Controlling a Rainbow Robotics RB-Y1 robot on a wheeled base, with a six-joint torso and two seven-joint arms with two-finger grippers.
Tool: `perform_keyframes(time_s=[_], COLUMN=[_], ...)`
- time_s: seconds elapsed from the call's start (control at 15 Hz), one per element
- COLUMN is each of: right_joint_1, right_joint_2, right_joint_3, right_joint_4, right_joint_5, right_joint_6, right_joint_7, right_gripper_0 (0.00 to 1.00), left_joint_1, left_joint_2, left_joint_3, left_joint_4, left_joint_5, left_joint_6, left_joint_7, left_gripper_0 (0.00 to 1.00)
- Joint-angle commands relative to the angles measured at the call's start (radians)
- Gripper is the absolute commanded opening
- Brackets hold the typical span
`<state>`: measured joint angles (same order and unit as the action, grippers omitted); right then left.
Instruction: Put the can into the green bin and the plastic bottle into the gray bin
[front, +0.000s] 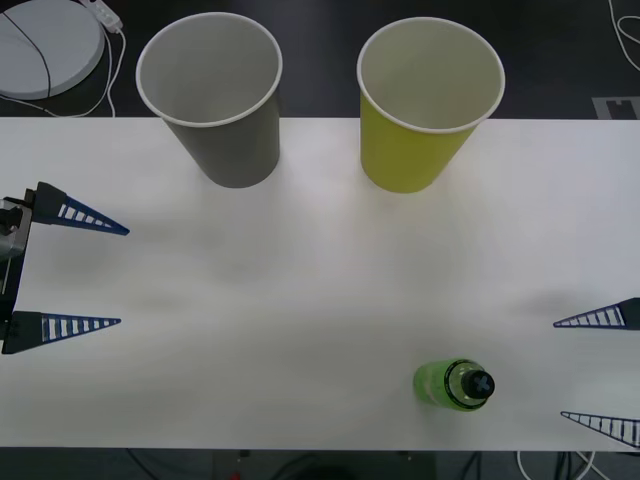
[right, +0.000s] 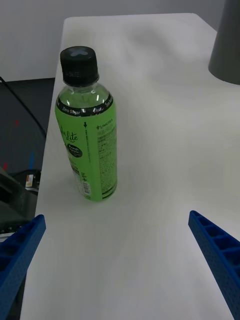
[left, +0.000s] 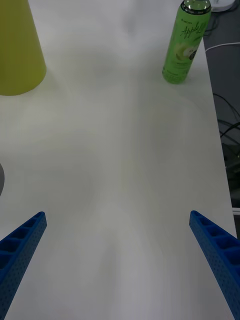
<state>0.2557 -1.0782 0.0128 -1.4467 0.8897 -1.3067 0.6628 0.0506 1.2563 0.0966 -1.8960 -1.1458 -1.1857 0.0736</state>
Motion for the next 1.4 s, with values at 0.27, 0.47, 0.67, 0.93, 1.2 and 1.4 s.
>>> perform_keyframes(time_s=[0.27,0.47,0.67,0.93,1.2,1.4], right_joint_1=[-0.046,-0.047,-0.061,-0.079,-0.082,-0.095], right_joint_2=[0.058,0.081,0.096,0.096,0.11,0.115], right_joint_3=[0.079,0.107,0.174,0.253,0.266,0.3], right_joint_4=[0.043,0.046,0.08,0.1,0.1,0.098], right_joint_5=[-0.015,-0.02,-0.06,-0.127,-0.164,-0.195], right_joint_6=[0.02,0.041,0.055,0.081,0.092,0.099], right_joint_7=[0.064,0.086,0.113,0.155,0.169,0.173], right_gripper_0=[1.0,1.0,1.0,1.0,1.0,1.0], left_joint_1=[0.0,0.0,0.0,0.0,0.0,0.0], left_joint_2=[0.0,0.0,0.0,0.0,0.0,0.0], left_joint_3=[0.0,0.0,0.0,0.0,0.0,0.0], left_joint_4=[0.0,0.0,0.0,0.0,0.0,0.0], left_joint_5=[0.0,0.0,0.0,0.0,0.0,0.0], left_joint_6=[0.0,0.0,0.0,0.0,0.0,0.0], left_joint_7=[0.0,0.0,0.0,0.0,0.0,0.0], left_gripper_0=[1.0,1.0,1.0,1.0,1.0,1.0])
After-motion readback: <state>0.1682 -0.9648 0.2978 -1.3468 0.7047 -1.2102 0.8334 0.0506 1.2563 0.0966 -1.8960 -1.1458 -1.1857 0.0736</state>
